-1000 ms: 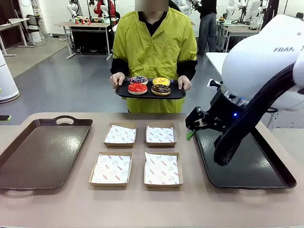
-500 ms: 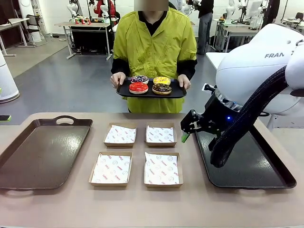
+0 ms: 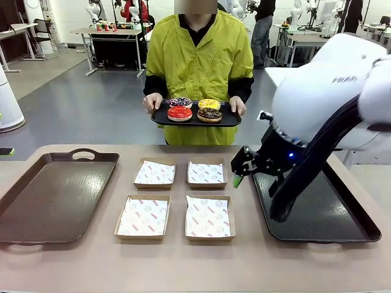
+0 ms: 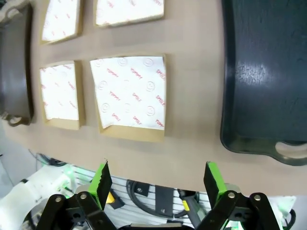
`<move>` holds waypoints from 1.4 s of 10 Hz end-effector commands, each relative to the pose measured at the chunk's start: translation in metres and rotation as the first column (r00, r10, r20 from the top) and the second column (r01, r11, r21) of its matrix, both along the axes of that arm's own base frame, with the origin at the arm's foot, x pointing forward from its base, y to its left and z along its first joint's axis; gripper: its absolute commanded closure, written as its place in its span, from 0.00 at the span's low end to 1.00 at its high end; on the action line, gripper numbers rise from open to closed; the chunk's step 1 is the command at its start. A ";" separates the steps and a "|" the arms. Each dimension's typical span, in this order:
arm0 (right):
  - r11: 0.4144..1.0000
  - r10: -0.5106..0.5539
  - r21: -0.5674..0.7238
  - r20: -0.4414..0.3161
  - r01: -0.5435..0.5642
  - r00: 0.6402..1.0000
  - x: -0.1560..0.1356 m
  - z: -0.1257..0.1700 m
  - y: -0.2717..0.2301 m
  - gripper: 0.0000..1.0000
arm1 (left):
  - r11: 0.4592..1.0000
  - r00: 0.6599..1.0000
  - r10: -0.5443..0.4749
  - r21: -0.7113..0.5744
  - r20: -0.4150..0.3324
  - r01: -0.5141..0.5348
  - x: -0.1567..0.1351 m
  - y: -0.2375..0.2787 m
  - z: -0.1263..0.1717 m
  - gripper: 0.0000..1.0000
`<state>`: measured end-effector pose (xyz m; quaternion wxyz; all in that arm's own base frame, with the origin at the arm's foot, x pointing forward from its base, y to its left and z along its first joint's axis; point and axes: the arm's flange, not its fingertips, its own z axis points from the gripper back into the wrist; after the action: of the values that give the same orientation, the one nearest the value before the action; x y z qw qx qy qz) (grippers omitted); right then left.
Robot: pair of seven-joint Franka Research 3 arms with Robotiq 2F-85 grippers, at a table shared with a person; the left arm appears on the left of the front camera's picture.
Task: Individually package the donuts and arrange them on the tray.
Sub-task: Pick up one Paper togo box.
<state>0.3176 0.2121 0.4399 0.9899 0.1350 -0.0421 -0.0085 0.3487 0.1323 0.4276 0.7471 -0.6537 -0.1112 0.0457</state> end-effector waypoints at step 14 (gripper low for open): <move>0.978 0.002 -0.209 0.002 -0.002 1.000 0.060 -0.131 0.067 0.66 | 1.000 1.000 0.005 -0.019 0.011 -0.005 0.000 0.001 0.002 0.00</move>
<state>0.3774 0.2762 0.3134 0.9990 0.0199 -0.0398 0.0029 0.3486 0.1324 0.4276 0.7469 -0.6539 -0.1111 0.0458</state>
